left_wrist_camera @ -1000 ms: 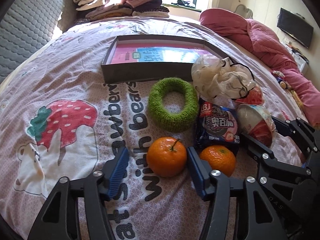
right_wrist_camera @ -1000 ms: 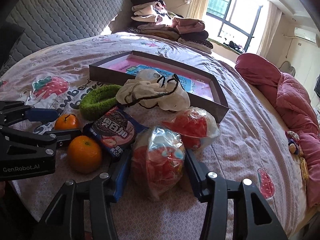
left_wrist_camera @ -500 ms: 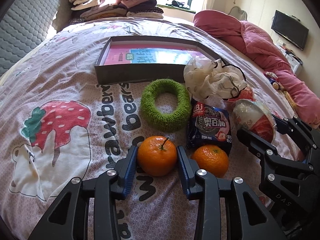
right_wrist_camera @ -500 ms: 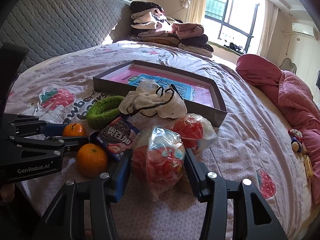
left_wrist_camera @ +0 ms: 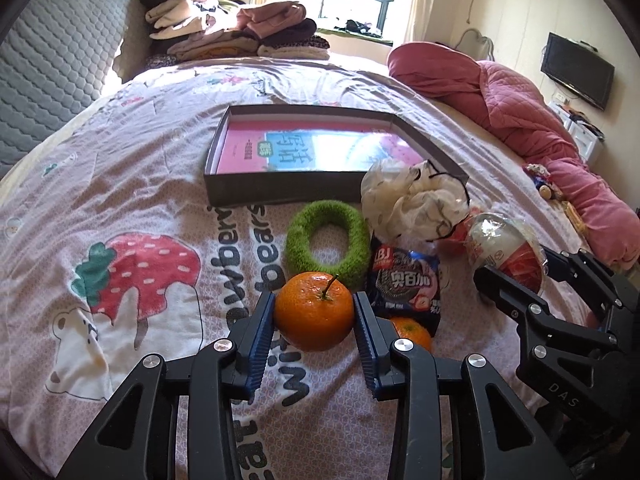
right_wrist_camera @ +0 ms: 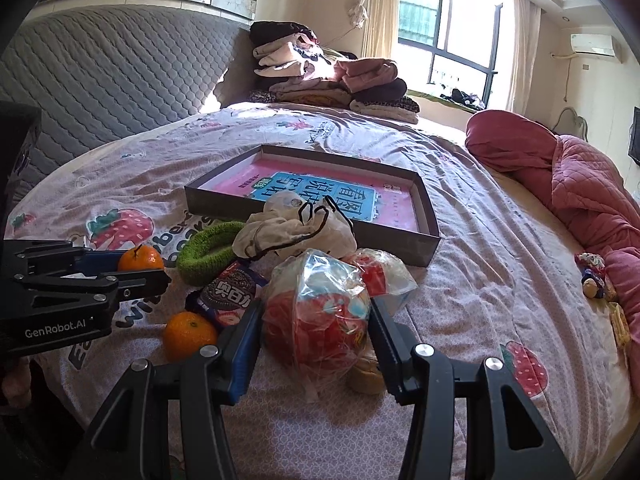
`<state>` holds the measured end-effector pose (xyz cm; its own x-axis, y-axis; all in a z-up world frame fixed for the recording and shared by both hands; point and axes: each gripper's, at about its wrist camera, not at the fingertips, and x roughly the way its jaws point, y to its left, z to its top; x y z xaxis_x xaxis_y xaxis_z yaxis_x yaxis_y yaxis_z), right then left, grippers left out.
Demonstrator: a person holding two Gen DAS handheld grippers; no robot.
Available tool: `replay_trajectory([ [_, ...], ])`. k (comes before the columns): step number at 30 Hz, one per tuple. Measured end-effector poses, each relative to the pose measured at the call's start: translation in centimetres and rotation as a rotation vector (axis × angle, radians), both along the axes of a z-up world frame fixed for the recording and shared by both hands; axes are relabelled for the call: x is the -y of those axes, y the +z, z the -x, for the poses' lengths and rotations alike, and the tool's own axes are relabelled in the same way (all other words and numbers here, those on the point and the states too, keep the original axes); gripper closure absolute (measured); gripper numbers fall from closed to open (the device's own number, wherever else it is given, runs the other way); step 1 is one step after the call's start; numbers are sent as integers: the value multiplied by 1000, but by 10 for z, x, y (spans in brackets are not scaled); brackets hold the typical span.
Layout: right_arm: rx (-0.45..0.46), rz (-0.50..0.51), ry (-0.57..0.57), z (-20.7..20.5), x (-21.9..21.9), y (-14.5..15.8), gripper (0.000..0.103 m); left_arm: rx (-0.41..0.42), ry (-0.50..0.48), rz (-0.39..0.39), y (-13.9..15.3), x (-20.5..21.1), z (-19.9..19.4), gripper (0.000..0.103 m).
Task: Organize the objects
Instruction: 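Grasp the tangerine with left tool while right tool grasps the red-candy bag, then carry both items over the pink tray and open both tools to release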
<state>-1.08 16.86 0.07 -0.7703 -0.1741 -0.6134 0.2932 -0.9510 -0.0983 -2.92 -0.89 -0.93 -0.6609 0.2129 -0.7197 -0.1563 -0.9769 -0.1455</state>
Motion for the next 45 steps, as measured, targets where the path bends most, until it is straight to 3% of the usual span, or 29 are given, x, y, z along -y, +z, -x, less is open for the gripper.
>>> replay_trajectory([
  [15,-54,28,-19,21,-11,25,51,-35,0,4,23,-7,24,64],
  [30,-87,37,-19,66,-17,33,51,-64,13,19,36,-5,80,64],
  [45,-14,9,-24,125,-23,20,51,-47,42,58,26,4,135,64],
])
